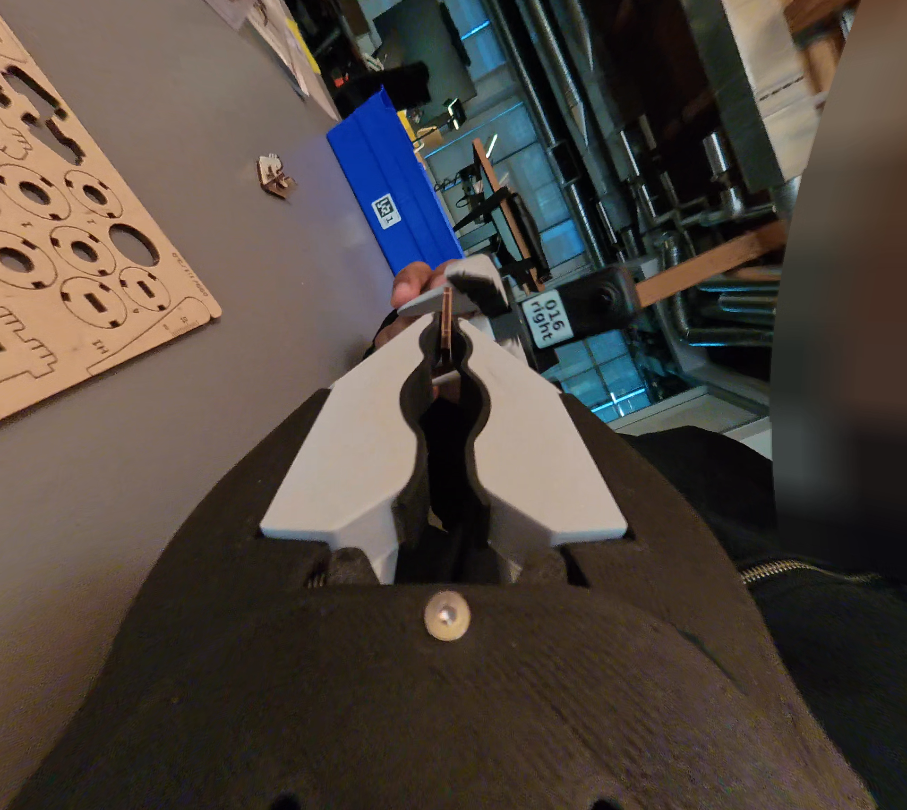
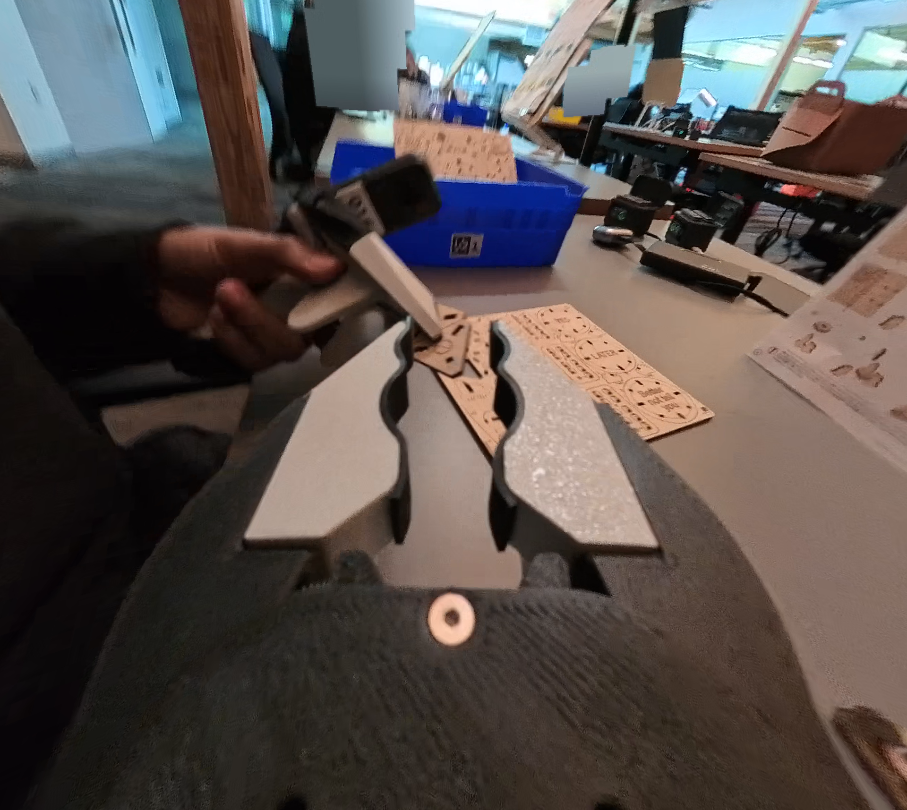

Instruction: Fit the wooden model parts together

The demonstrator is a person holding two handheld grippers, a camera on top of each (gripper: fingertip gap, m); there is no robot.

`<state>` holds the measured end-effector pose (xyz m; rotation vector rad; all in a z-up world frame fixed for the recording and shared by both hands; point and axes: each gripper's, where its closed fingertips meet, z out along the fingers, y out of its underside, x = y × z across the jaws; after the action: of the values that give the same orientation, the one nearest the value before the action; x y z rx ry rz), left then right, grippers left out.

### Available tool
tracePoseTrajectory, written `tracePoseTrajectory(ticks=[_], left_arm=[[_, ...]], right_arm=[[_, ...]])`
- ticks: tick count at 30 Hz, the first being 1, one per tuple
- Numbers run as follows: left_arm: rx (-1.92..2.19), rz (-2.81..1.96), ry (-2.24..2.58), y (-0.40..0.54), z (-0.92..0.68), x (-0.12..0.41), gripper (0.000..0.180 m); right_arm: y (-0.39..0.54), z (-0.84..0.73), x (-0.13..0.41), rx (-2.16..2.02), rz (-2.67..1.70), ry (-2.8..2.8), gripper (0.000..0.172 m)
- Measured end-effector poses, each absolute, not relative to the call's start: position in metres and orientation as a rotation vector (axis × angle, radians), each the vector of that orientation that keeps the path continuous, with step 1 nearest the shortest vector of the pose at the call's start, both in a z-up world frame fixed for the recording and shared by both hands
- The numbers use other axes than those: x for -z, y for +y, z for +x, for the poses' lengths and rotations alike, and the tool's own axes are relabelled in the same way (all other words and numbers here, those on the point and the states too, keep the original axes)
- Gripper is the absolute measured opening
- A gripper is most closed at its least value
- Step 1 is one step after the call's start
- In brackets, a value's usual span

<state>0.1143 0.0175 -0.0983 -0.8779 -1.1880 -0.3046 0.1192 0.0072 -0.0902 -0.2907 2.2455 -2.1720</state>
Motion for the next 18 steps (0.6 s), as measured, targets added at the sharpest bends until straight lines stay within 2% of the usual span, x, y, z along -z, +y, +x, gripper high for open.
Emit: tracePoseTrajectory(ticks=[2,6,8,11,14,18], left_arm=[[0.29,-0.876,-1.173,0.013,0.117,0.096,0.0],[0.265,-0.879,-1.123,0.011,0.122,0.088,0.001],[0.276,-0.877,-1.084,0.014,0.124,0.081,0.0],[0.261,-0.929,-1.084,0.021,0.124,0.085,0.001],[0.201,-0.964,-1.117,0.018,0.12,0.091,0.008],[0.083,-1.029,-1.152,0.01,0.119,0.098,0.003]], right_arm=[[0.013,0.11,0.078,2.146,-0.102,2.071,0.04],[0.014,0.112,0.078,1.873,0.06,1.845,0.044],[0.011,0.122,0.086,1.751,0.061,1.824,0.033],[0.011,0.128,0.086,1.69,0.071,1.756,0.003],[0.01,0.121,0.091,1.65,0.134,1.745,0.0],[0.009,0.116,0.095,1.648,0.162,1.765,0.0]])
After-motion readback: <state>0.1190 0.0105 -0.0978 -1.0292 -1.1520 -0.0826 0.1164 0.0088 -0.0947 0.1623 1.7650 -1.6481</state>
